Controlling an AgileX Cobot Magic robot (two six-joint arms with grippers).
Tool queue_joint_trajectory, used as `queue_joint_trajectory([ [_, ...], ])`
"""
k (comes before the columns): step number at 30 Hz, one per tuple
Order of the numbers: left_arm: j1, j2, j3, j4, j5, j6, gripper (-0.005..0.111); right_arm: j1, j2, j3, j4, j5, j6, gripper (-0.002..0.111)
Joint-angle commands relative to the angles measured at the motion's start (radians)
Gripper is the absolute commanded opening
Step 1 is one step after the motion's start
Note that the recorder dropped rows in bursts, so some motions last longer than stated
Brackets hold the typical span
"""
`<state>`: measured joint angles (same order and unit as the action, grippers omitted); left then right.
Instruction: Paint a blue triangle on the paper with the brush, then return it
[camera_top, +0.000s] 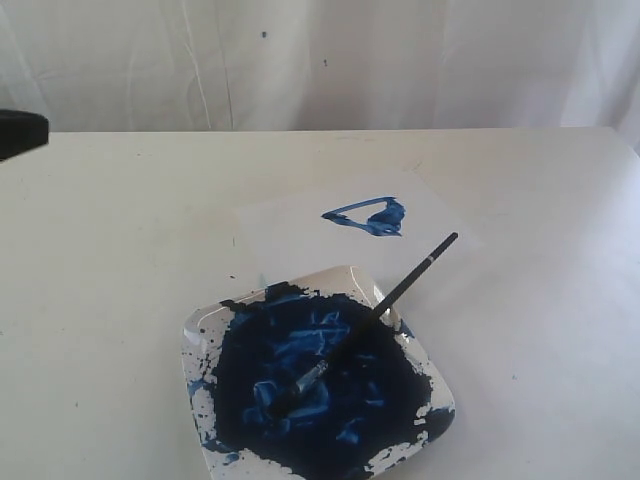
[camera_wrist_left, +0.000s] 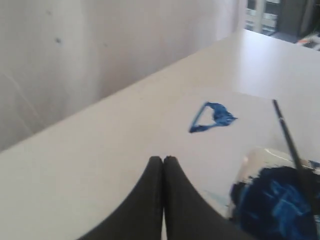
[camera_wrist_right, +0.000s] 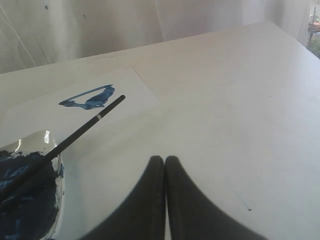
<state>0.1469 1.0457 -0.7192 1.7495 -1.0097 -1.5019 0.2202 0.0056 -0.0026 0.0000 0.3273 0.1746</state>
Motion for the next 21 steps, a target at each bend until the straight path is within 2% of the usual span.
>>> queue_joint_trajectory([
  [1,-0.004,-0.159,0.002,-0.005,0.151,0.022,0.0,0.001,-0.006,0.003,0.0,-0.012,0.006,0.0],
  [7,-0.004,-0.463,0.002,-0.005,0.274,0.02,0.0,0.001,-0.006,0.003,0.0,-0.012,0.006,0.0],
  [10,-0.004,-0.58,0.002,-0.005,0.318,-0.202,0.0,0.001,-0.006,0.003,0.0,-0.012,0.006,0.0],
  [15,0.002,-0.622,0.002,-0.005,0.382,-0.619,0.0,0.001,-0.006,0.003,0.0,-0.012,0.006,0.0],
  [16,0.002,-0.622,0.004,-0.007,0.38,-0.617,0.0,0.001,-0.006,0.003,0.0,-0.012,0.006,0.0],
  [19,0.002,-0.618,0.025,-0.142,0.36,-0.617,0.0,0.001,-0.006,0.003,0.0,-0.012,0.006,0.0],
  [21,0.002,-0.615,0.05,-0.293,0.36,-0.617,0.0,0.001,-0.006,0.003,0.0,-0.012,0.006,0.0],
])
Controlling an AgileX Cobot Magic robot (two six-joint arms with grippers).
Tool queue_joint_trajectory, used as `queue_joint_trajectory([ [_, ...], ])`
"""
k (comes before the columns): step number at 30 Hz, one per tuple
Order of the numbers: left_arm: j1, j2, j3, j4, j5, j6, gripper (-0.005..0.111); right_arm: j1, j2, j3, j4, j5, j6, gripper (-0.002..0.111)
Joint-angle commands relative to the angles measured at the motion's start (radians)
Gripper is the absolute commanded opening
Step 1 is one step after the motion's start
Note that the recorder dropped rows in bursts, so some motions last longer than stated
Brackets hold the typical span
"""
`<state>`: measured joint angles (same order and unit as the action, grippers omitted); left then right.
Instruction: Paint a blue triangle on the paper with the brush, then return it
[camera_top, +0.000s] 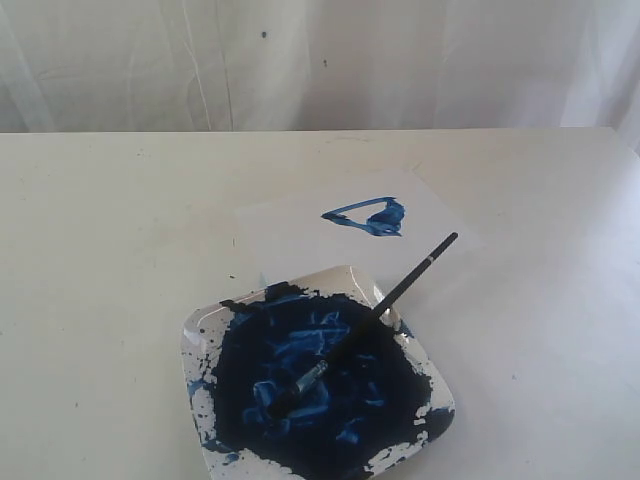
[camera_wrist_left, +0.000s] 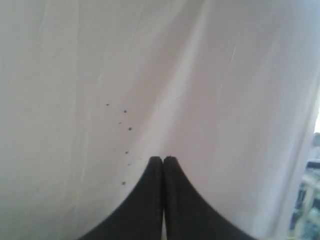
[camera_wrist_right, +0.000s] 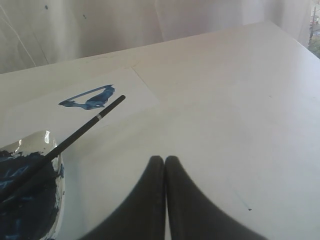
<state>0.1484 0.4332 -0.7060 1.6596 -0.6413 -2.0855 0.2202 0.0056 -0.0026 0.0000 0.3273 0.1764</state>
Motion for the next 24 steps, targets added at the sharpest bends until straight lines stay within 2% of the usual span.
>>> queue_joint_trajectory([
  [1,0.001,-0.003,0.056,-0.306,-0.008,-0.033,0.0,0.001,-0.006,0.003,0.0,-0.012,0.004,0.0],
  [3,0.001,-0.001,0.101,-0.497,-0.011,-0.033,0.0,0.001,-0.006,0.003,0.0,-0.012,0.004,0.0],
  [6,0.001,-0.003,0.178,-0.684,-0.008,-0.033,0.0,0.001,-0.006,0.003,0.0,-0.012,0.004,0.0],
  [11,0.001,-0.016,0.308,-0.877,-0.02,-0.033,0.0,0.001,-0.006,0.003,0.0,-0.012,0.004,0.0],
  [13,0.001,-0.077,0.393,-0.962,-0.006,-0.033,0.0,0.001,-0.006,0.003,0.0,-0.012,0.004,0.0],
  [15,0.001,-0.185,0.492,-1.053,0.054,-0.033,0.0,0.001,-0.006,0.003,0.0,-0.012,0.004,0.0],
  [18,0.001,-0.359,0.62,-1.113,0.295,-0.028,0.0,0.001,-0.006,0.003,0.0,-0.01,0.004,0.0],
  [19,0.001,-0.378,0.64,-1.125,0.315,-0.025,0.0,0.001,-0.006,0.003,0.0,-0.01,0.004,0.0],
  [21,0.001,-0.417,0.706,-1.273,0.38,0.123,0.0,0.001,-0.006,0.003,0.0,-0.01,0.004,0.0],
  [22,0.001,-0.433,0.706,-1.323,0.498,0.216,0.0,0.001,-0.006,0.003,0.0,-0.01,0.004,0.0],
  [24,0.001,-0.433,0.706,-1.578,0.727,0.638,0.0,0.001,-0.006,0.003,0.0,-0.01,0.004,0.0],
])
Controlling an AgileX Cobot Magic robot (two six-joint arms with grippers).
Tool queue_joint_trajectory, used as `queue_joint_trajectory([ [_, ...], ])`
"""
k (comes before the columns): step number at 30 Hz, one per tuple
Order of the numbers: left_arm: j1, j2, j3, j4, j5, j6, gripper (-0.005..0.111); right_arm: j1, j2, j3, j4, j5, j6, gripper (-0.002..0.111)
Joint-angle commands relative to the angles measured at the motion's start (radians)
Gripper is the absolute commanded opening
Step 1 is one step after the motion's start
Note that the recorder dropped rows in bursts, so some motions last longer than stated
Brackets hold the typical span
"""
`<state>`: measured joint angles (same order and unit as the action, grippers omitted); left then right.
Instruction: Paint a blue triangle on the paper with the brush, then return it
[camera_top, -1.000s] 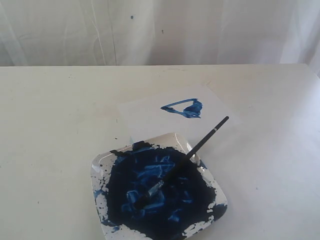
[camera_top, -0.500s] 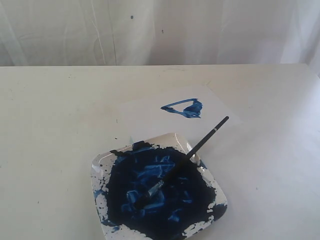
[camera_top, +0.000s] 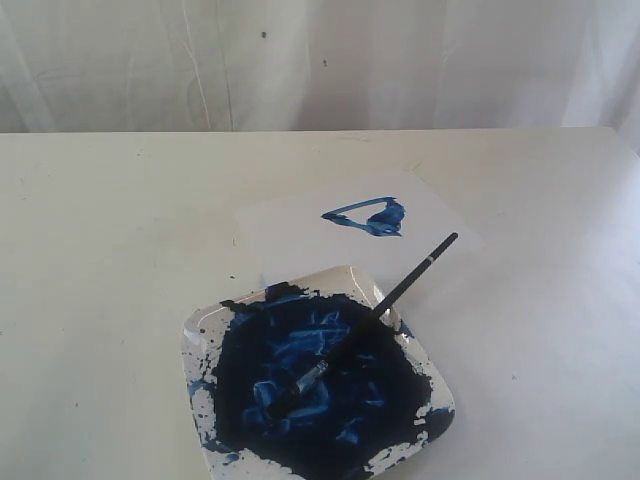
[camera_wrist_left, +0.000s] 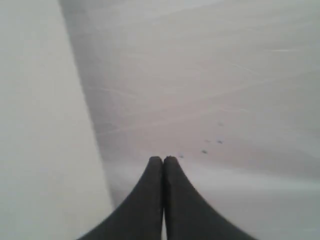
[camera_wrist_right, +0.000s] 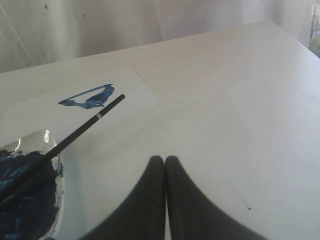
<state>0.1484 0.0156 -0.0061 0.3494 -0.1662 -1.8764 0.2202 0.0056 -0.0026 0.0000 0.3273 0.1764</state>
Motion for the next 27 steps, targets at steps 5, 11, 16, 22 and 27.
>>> queue_joint_trajectory([
  [5,0.001,-0.016,0.006,-0.521,0.379,1.664,0.0,0.001,-0.006,0.003,0.0,-0.01,0.004,0.0],
  [11,0.001,-0.016,0.006,-0.561,0.392,1.812,0.0,0.001,-0.006,0.003,0.0,-0.01,0.004,0.0],
  [16,0.001,-0.016,0.006,-0.557,0.399,1.814,0.0,0.001,-0.006,0.003,0.0,-0.01,0.004,0.0],
  [22,0.001,-0.016,0.006,-0.55,0.399,1.869,0.0,0.001,-0.006,0.003,0.0,-0.01,0.004,0.0],
  [27,-0.005,-0.016,0.006,-0.536,0.402,1.885,0.0,0.001,-0.006,0.003,0.0,-0.01,0.004,0.0],
])
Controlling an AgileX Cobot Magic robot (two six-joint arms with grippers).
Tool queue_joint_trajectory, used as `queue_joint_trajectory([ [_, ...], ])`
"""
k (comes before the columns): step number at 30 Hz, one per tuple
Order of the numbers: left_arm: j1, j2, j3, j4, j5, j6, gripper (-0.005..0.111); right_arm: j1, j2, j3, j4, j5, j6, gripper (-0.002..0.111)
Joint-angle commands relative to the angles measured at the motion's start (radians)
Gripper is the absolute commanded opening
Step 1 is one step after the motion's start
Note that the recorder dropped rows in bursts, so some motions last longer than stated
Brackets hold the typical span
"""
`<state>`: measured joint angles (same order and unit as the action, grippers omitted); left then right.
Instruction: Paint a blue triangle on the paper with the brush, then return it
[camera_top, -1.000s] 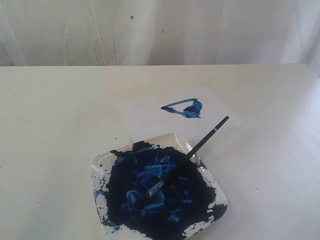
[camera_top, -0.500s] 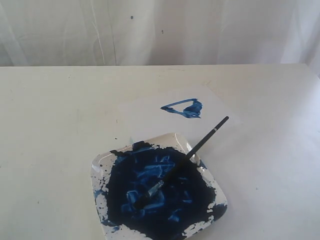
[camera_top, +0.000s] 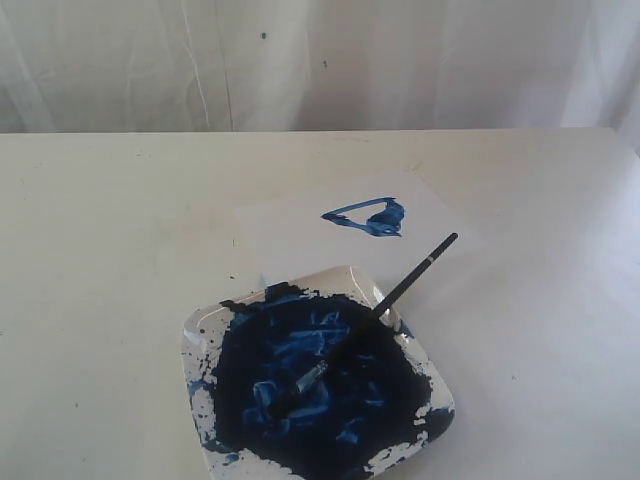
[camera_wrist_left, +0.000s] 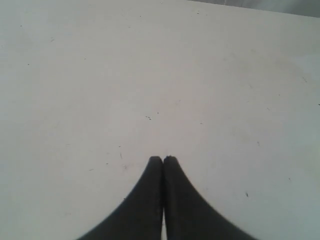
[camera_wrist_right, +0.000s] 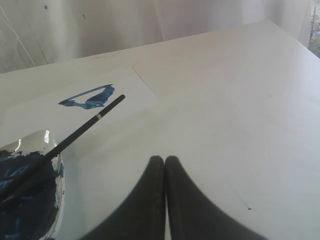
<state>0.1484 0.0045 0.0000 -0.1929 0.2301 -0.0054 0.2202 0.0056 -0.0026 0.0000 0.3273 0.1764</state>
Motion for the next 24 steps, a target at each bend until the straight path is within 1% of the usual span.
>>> queue_joint_trajectory([
  [1,-0.01,-0.005,0.0,0.016,0.006,0.014,0.0,0.001,-0.006,0.003,0.0,-0.01,0.004,0.0],
  [6,-0.054,-0.005,0.0,0.024,0.006,0.014,0.0,0.001,-0.006,0.003,0.0,-0.01,0.004,0.0],
  [9,-0.064,-0.005,0.0,0.036,0.006,0.014,0.0,0.001,-0.006,0.003,0.0,-0.01,0.004,0.0],
  [14,-0.079,-0.005,0.0,0.17,0.004,0.014,0.0,0.001,-0.006,0.003,0.0,-0.01,0.004,0.0],
  [24,-0.104,-0.005,0.0,0.176,0.002,0.014,0.0,0.001,-0.006,0.003,0.0,-0.01,0.004,0.0],
])
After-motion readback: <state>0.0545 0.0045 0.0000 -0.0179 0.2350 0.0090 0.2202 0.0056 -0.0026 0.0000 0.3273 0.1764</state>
